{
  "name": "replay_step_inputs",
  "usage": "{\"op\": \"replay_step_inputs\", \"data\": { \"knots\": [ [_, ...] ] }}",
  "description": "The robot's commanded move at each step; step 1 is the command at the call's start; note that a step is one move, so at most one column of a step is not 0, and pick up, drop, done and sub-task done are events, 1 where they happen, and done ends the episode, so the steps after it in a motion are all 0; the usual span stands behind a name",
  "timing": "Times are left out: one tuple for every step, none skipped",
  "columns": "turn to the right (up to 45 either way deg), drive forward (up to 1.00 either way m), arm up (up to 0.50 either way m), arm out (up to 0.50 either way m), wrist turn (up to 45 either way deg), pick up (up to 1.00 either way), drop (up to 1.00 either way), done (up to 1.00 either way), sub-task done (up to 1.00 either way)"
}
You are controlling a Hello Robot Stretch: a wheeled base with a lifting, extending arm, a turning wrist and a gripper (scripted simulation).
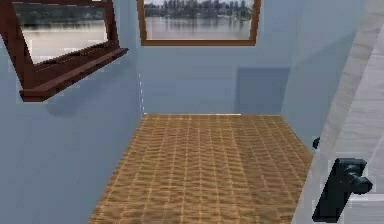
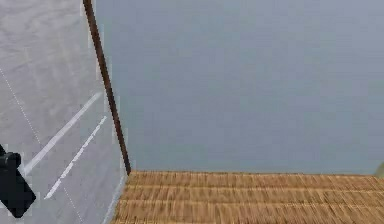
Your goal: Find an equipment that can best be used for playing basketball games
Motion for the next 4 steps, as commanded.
{"op": "replay_step_inputs", "data": {
  "knots": [
    [0.0,0.75,0.00,0.00,0.0,0.00,0.00,0.00,0.00],
    [45.0,0.00,0.00,0.00,0.0,0.00,0.00,0.00,0.00],
    [0.0,0.40,0.00,0.00,0.0,0.00,0.00,0.00,0.00],
    [42.0,0.00,0.00,0.00,0.0,0.00,0.00,0.00,0.00]
  ]
}}
